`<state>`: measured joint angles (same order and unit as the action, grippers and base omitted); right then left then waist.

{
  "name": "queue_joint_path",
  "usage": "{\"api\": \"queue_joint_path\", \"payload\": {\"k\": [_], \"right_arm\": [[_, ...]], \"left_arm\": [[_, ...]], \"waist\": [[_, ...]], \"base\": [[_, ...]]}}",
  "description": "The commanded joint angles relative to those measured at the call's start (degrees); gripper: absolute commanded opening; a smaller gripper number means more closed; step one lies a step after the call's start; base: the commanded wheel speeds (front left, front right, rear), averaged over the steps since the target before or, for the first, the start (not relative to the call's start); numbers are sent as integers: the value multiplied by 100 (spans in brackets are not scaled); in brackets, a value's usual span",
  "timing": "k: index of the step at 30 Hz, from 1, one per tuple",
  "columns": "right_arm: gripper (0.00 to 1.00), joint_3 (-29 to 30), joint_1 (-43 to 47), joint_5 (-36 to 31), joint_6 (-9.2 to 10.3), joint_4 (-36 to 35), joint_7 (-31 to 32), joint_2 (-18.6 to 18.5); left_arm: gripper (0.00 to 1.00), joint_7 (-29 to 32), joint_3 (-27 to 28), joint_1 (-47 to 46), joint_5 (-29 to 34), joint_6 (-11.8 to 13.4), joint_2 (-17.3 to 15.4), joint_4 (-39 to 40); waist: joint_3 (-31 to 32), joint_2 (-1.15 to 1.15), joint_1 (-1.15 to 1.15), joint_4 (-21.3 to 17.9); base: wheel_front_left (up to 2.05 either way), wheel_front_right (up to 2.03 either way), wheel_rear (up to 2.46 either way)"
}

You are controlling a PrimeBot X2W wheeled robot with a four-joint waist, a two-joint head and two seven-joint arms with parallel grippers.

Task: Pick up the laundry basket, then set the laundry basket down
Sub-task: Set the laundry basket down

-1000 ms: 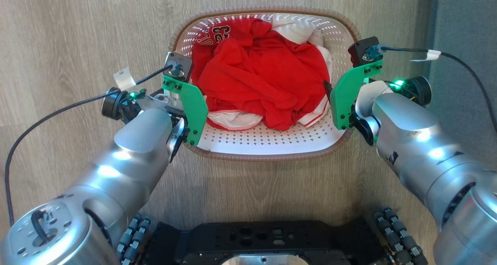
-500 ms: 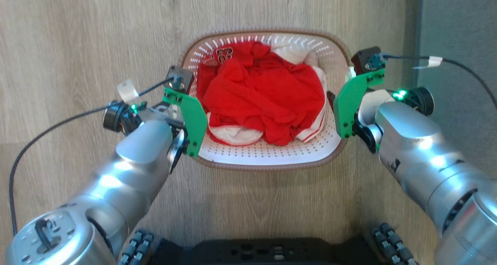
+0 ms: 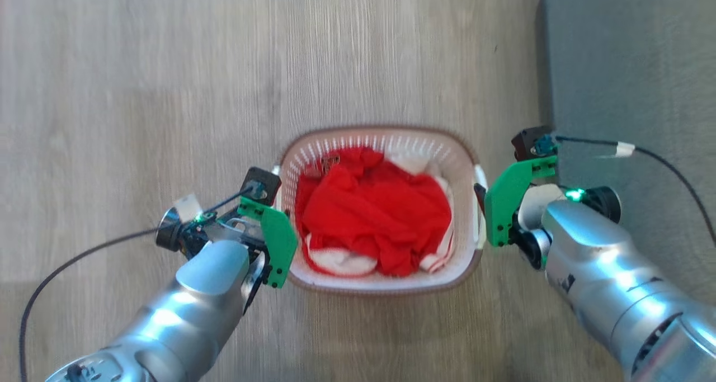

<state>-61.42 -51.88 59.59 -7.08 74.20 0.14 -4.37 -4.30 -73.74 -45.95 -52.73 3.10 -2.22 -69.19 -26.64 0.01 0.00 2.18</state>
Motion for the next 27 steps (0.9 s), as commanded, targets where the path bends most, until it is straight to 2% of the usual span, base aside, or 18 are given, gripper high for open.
{"api": "queue_joint_path", "payload": {"k": [1,3,6,9,12,16,17,18,22,24,27], "right_arm": [[100,63,252,86,-41,-24,-230,88],[100,172,314,176,-41,-62,-564,109],[100,354,421,319,-41,-240,-1183,118],[100,559,475,320,-41,-477,-1488,41],[100,1397,428,-17,-41,-1209,-1509,-262],[100,2883,1152,-1267,-41,-2497,-1511,-482],[100,3244,1414,-1650,-41,-2860,-1512,-466],[100,3244,1414,-1650,-41,-2860,-1512,-466],[100,4456,2497,-2984,-41,-4307,-1512,-219],[100,4848,2958,-3486,-41,-4969,-1513,-93],[100,5219,3544,-4038,-41,-5826,-1513,35]], "left_arm": [[100,-392,101,-37,13,73,-65,-7],[100,-809,199,22,-29,148,-65,-22],[100,-1045,399,69,-47,258,-65,67],[100,-1065,1059,35,159,531,-241,822],[100,-1067,1999,411,792,833,-580,1973],[100,-1068,3267,1284,1883,1054,-757,3492],[100,-1068,3560,1513,2124,1058,-743,3812],[100,-1068,3560,1513,2124,1058,-743,3812],[100,-1069,4556,2288,3024,963,-574,4912],[100,-1069,4948,2608,3385,855,-455,5371],[100,-1069,5599,3087,3572,637,-226,5992]], "waist": [[726,-1,0,20],[988,-1,0,56],[1353,-1,0,120],[1681,-1,0,156],[1947,-1,0,145],[2268,-1,0,156],[2341,-1,0,163],[2341,-1,0,163],[2560,-1,0,222],[2610,-1,0,249],[2665,-1,0,283]], "base": [[0,0,0],[0,0,0],[0,0,0],[0,0,0],[0,0,0],[0,0,0],[0,0,0],[0,0,0],[0,0,0],[0,0,0],[0,0,0]]}}
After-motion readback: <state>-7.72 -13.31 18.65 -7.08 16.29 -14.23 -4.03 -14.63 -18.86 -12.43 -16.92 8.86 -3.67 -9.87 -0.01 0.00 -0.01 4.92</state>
